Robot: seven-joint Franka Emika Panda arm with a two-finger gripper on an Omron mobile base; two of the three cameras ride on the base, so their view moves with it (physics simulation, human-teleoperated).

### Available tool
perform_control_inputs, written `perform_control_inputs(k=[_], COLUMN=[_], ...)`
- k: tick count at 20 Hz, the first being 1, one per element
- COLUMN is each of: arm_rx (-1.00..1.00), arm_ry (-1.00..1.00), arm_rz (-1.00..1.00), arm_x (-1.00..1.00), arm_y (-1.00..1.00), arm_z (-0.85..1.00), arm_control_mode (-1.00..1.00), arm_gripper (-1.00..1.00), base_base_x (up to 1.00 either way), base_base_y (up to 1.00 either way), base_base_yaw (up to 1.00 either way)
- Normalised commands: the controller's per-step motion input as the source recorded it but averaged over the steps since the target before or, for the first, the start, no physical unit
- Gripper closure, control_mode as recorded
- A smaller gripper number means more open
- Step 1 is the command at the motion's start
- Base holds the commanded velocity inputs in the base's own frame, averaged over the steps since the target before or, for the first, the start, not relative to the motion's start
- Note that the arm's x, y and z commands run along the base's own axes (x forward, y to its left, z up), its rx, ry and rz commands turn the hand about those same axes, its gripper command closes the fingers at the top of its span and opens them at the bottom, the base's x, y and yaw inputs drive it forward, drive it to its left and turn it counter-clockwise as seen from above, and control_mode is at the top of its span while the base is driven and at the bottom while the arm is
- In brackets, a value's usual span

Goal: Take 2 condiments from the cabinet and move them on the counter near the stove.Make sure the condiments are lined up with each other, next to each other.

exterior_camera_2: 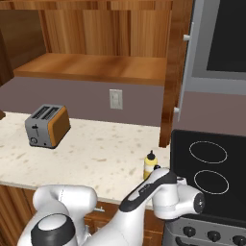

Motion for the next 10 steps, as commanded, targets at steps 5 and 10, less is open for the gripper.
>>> perform_control_inputs(k=[5,10], arm_rx=[0.0,0.0], arm_ry=[0.0,0.0], arm_rz=[0.0,0.0], arm_x=[0.12,0.16], arm_y=[-0.02,-0.06], arm_z=[-0.13,-0.1], arm_control_mode=[-1.0,-1.0], arm_gripper=[1.0,1.0], base_base_x=[0.0,0.0], base_base_y=[0.0,0.0], base_base_yaw=[0.0,0.0])
